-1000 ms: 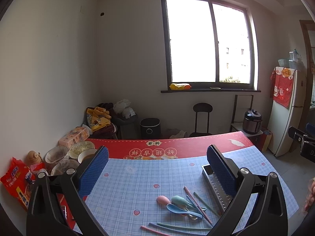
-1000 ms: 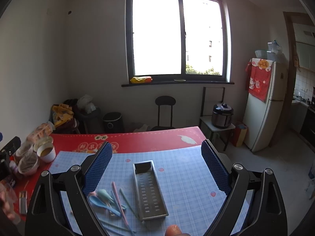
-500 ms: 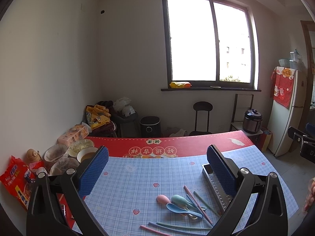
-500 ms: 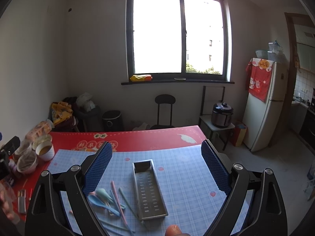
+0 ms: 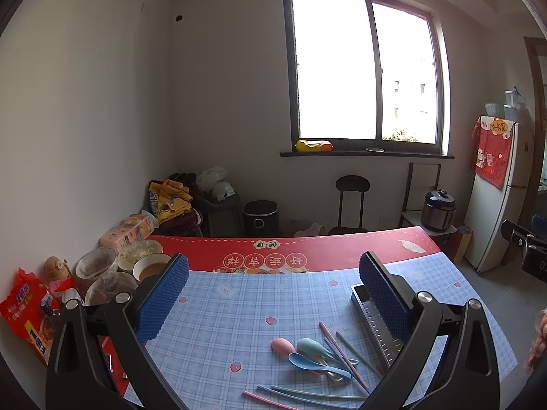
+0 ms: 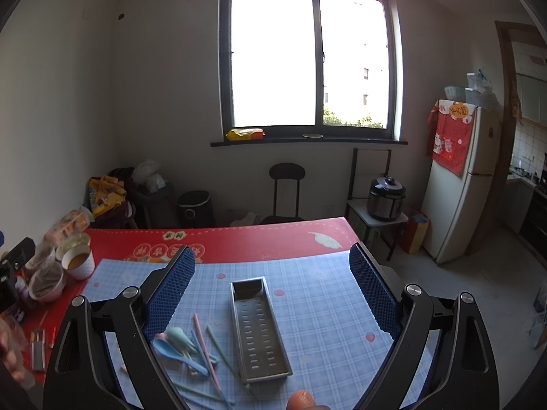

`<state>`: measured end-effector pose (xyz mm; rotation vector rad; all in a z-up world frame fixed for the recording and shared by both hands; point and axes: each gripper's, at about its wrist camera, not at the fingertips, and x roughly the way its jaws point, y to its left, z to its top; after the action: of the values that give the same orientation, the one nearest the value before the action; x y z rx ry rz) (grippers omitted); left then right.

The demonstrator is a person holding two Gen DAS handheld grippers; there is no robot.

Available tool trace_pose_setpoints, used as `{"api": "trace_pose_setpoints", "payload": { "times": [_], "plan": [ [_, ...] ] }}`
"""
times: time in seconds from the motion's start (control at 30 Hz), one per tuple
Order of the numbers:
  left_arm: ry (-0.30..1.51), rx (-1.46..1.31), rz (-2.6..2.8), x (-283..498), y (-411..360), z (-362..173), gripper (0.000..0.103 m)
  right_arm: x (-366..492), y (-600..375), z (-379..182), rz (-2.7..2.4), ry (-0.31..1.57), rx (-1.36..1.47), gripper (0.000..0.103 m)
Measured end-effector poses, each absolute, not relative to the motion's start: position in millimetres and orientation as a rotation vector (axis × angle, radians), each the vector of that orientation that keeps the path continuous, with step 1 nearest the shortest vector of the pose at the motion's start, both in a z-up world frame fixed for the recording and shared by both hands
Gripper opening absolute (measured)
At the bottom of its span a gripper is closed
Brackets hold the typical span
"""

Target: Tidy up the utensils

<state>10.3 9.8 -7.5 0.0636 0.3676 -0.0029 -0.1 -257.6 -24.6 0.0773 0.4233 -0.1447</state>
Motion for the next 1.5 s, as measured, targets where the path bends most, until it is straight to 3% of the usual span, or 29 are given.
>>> {"api": "trace_pose_setpoints", "payload": {
  "times": [1.03,1.5],
  "plan": [
    [0.358,0.077,-0.027,9.1,8.4,0.2,0.098,-1.7,-264.7,-19.4,-0.145,0.423,0.088,0.089],
    [0.53,-0.008,-0.012,26.8,23.2,-45.9,0.098,8.0,-262.8,-62.1,-0.072,0.402,0.031,0.089]
  ]
}}
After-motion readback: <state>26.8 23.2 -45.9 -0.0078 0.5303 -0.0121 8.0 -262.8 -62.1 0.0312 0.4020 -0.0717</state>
